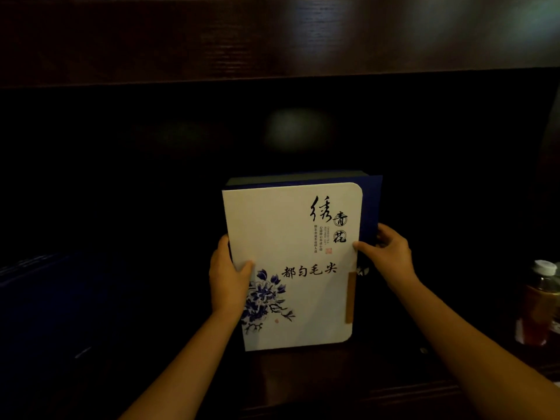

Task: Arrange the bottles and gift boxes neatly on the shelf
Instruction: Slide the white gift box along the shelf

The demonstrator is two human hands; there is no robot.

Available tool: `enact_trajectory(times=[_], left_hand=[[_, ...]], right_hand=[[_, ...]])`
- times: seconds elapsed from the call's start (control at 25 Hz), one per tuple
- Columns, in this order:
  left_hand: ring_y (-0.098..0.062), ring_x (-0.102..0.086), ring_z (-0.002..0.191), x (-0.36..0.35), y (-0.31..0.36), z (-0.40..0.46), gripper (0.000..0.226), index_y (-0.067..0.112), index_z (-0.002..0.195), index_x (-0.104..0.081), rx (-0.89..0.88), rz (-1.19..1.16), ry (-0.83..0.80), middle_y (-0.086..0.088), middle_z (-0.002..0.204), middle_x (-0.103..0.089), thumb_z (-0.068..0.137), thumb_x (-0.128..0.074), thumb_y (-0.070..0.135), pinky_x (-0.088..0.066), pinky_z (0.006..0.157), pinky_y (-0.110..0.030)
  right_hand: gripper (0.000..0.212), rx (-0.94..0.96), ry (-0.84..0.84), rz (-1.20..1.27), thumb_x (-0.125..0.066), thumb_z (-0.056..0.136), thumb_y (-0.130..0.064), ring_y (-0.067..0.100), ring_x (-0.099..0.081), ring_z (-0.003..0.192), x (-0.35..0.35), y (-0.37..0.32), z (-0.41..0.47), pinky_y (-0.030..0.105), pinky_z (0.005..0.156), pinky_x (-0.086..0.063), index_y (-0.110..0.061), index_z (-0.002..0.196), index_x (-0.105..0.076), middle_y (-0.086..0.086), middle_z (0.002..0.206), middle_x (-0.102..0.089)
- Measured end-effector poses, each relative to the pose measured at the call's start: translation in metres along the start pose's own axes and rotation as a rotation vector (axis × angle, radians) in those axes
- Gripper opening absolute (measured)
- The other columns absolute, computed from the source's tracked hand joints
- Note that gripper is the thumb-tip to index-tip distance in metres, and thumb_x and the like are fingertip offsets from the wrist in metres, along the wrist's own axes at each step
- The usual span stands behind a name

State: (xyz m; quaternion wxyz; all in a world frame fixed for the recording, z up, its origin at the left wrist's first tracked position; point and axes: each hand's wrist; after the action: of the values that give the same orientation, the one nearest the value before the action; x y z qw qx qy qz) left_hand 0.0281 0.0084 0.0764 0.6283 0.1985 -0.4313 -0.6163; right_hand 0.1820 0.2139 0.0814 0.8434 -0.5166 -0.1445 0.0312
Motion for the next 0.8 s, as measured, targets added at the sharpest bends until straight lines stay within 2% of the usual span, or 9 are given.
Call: enact_trajectory(times=[0.12, 0.28, 0.68, 0.8], left_hand=[[-0.031, -0.051, 0.119, -0.001, 0.003, -0.005, 0.06, 0.009, 0.133, -0.039, -0.011, 0.028, 0.004, -0.018, 0.13, -0.052, 0.08, -0.066, 0.005, -0.043, 0.103, -0.042], [-0.031, -0.051, 0.12, -0.003, 0.009, -0.016, 0.061, 0.01, 0.134, -0.038, -0.013, 0.036, 0.012, -0.018, 0.131, -0.052, 0.08, -0.066, 0.006, -0.043, 0.103, -0.046], [-0.031, -0.05, 0.121, 0.003, 0.018, -0.03, 0.064, 0.012, 0.136, -0.037, 0.008, 0.021, 0.02, -0.016, 0.133, -0.051, 0.079, -0.068, 0.009, -0.043, 0.103, -0.049], [-0.033, -0.051, 0.119, 0.005, 0.018, -0.033, 0.064, 0.009, 0.135, -0.039, 0.038, 0.023, 0.017, -0.018, 0.133, -0.051, 0.079, -0.069, 0.008, -0.044, 0.101, -0.043]], right_hand=[[0.052, 0.025, -0.027, 0.009, -0.072, 0.075, -0.016, 0.032, -0.052, 0.119, 0.009, 0.0, -0.002, 0.044, 0.09, -0.049, -0.013, 0.122, -0.051, 0.014, 0.129, -0.056], [0.05, 0.038, -0.047, 0.028, -0.072, 0.076, -0.016, 0.031, -0.054, 0.117, 0.021, 0.001, -0.006, 0.04, 0.088, -0.049, -0.014, 0.121, -0.052, 0.012, 0.126, -0.059], [0.053, 0.034, -0.056, 0.058, -0.072, 0.075, -0.018, 0.033, -0.055, 0.114, 0.034, 0.008, -0.01, 0.044, 0.086, -0.052, -0.015, 0.123, -0.05, 0.014, 0.127, -0.057], [0.053, 0.028, -0.073, 0.076, -0.071, 0.077, -0.018, 0.033, -0.053, 0.117, 0.035, 0.011, -0.012, 0.049, 0.091, -0.05, -0.015, 0.125, -0.049, 0.014, 0.13, -0.055]])
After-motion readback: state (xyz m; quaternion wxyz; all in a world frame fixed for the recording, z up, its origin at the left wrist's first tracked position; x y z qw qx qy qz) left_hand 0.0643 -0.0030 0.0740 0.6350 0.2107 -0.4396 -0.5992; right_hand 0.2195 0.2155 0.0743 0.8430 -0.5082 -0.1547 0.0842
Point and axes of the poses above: each hand's wrist, its own z-axis towards the middle knuckle, its own x-axis out of the back of the hand, y = z × x
